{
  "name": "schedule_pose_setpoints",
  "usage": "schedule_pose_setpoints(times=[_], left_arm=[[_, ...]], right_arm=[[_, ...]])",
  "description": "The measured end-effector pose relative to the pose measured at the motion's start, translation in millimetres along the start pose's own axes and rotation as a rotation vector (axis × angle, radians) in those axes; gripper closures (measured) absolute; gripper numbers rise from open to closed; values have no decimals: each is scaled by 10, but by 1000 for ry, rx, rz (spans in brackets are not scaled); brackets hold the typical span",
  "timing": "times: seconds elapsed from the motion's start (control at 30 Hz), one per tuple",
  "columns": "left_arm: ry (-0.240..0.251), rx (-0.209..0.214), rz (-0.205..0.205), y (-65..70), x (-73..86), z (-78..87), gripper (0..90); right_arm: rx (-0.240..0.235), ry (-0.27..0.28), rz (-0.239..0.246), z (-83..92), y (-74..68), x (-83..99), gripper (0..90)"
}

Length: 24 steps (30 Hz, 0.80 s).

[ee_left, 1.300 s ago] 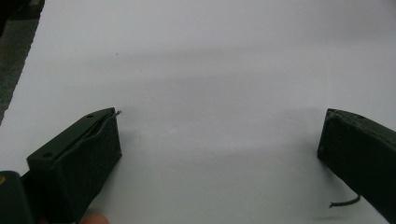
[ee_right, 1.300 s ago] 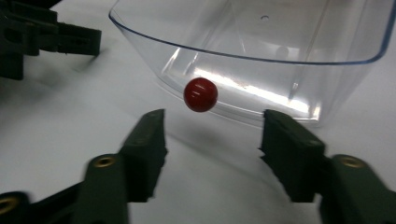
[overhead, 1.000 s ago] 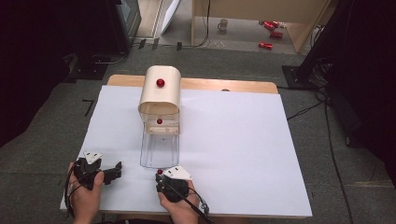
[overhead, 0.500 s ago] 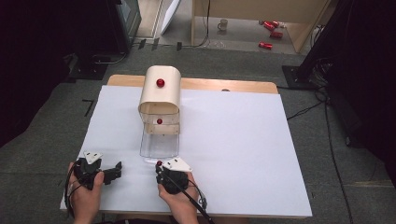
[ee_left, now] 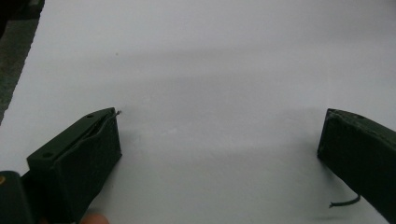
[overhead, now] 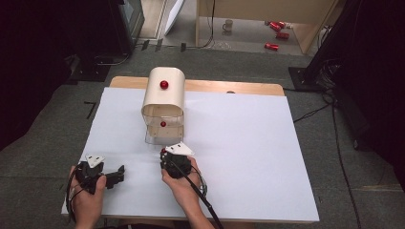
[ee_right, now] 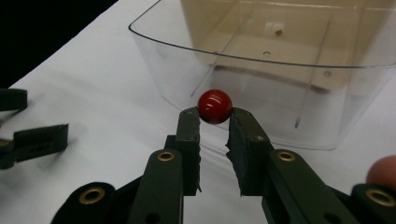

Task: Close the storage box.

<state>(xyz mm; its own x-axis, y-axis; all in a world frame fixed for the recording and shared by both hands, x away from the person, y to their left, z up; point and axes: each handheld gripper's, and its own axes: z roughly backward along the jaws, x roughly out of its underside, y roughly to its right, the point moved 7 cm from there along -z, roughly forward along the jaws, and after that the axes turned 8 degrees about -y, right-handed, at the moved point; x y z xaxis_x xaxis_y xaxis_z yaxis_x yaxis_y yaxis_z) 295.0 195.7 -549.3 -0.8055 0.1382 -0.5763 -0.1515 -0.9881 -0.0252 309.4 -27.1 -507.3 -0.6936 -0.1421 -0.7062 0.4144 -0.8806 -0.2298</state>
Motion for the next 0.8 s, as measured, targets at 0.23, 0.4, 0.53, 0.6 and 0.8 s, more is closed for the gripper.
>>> schedule_pose_setpoints(times=[0.23,0.4,0.53,0.6,0.8], left_arm=[[2,0,2,1,-1,-1,0],[0,0,-1,0,0,0,0],[2,0,2,1,-1,-1,0],[0,0,0,0,0,0,0],[0,0,0,0,0,0,0]], right_arm=[[14,4,-13,-149,94,-130,756],[21,11,-20,-217,144,-202,756],[30,16,-14,-266,177,-259,756],[32,19,-9,-280,193,-282,756],[33,23,3,-320,224,-315,756]])
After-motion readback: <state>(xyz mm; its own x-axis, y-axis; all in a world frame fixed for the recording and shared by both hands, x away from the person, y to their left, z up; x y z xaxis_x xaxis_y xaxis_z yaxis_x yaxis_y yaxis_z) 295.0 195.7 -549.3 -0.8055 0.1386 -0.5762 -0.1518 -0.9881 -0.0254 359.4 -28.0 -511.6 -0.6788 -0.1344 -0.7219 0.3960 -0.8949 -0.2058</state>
